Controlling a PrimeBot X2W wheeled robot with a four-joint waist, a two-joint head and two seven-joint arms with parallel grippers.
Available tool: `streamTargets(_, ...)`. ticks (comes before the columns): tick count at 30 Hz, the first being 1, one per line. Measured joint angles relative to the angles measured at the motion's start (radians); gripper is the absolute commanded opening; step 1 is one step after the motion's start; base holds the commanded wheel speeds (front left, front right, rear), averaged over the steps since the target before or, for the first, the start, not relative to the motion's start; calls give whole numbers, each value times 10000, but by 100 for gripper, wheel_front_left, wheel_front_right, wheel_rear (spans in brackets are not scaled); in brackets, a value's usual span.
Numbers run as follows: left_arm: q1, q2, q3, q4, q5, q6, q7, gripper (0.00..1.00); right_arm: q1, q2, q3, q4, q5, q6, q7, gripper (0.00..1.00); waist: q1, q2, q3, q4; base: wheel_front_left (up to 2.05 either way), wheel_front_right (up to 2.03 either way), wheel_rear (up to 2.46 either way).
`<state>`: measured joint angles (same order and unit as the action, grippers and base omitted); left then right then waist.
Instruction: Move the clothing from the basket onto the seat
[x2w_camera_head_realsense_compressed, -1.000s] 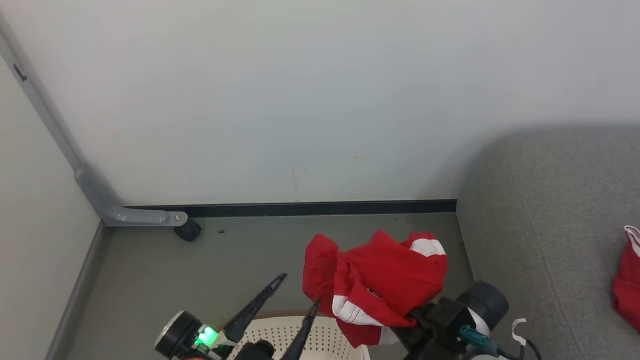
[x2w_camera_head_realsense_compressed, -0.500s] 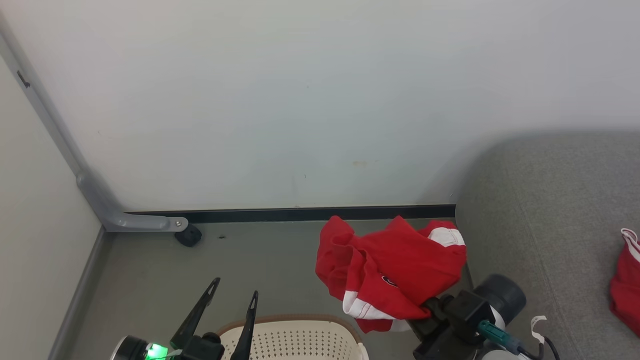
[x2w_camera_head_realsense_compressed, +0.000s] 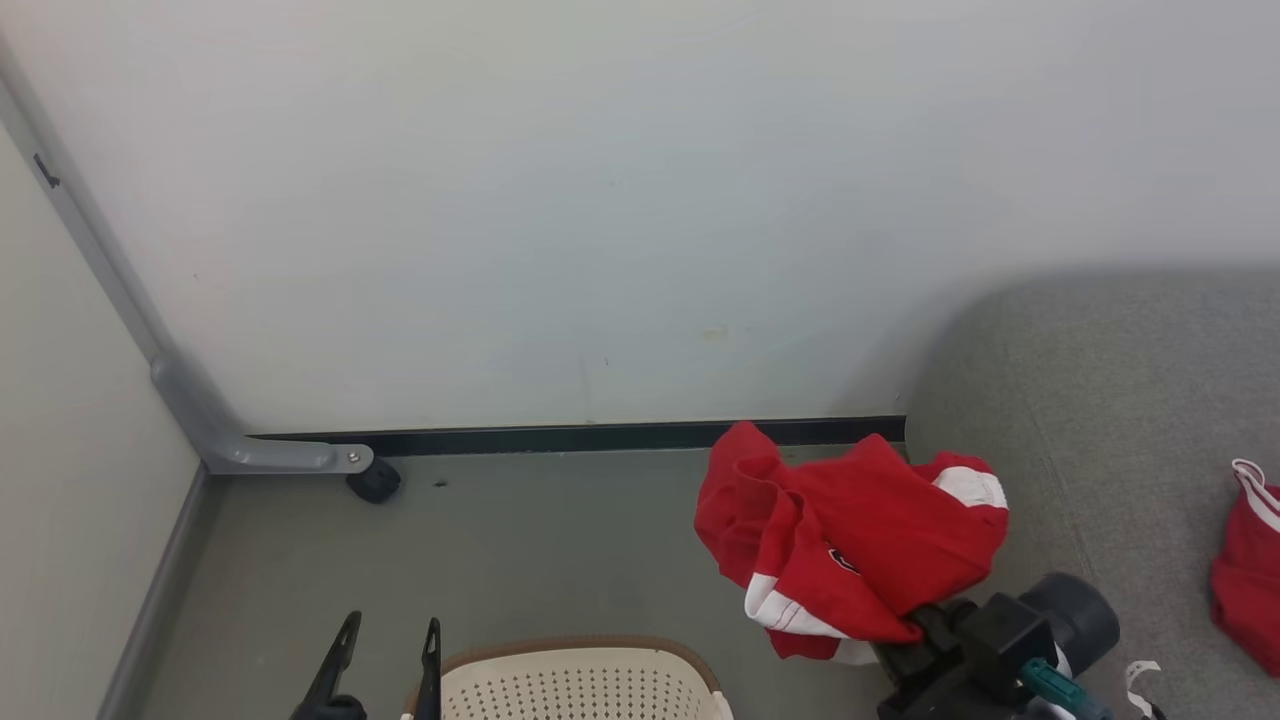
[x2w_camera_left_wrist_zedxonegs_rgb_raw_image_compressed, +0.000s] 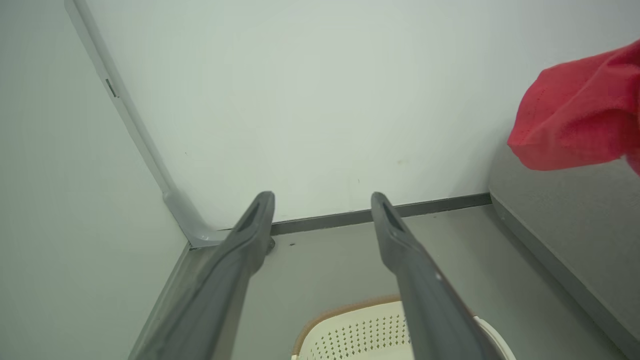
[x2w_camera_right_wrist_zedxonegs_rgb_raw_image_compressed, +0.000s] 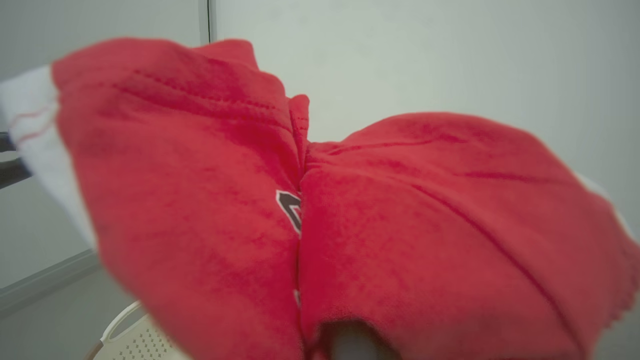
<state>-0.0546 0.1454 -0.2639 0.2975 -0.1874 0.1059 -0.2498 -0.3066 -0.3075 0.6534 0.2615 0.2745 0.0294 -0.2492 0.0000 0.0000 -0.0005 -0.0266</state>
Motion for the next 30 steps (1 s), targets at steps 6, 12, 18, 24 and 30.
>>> streamTargets(6,364,-268,393,35,-140,12,0,100,329,-150,-420,-303,82,-228,0,0,0,0,4,-69,0,0,0)
streamTargets(12,459,-401,825,75,-598,61,0,100,779,-161,-744,-523,205,-468,0,0,0,0,48,-129,0,0,0)
streamTargets(18,638,-506,901,105,-573,84,0,100,1037,-159,-1093,-688,320,-662,0,0,0,0,85,-171,0,0,0)
streamTargets(24,634,-558,903,121,-493,84,0,100,1220,-140,-1350,-796,337,-748,0,0,0,0,87,-179,0,0,0)
streamTargets(30,632,-570,982,142,-466,84,0,100,1504,-115,-1655,-880,345,-836,0,0,0,0,78,-190,0,0,0)
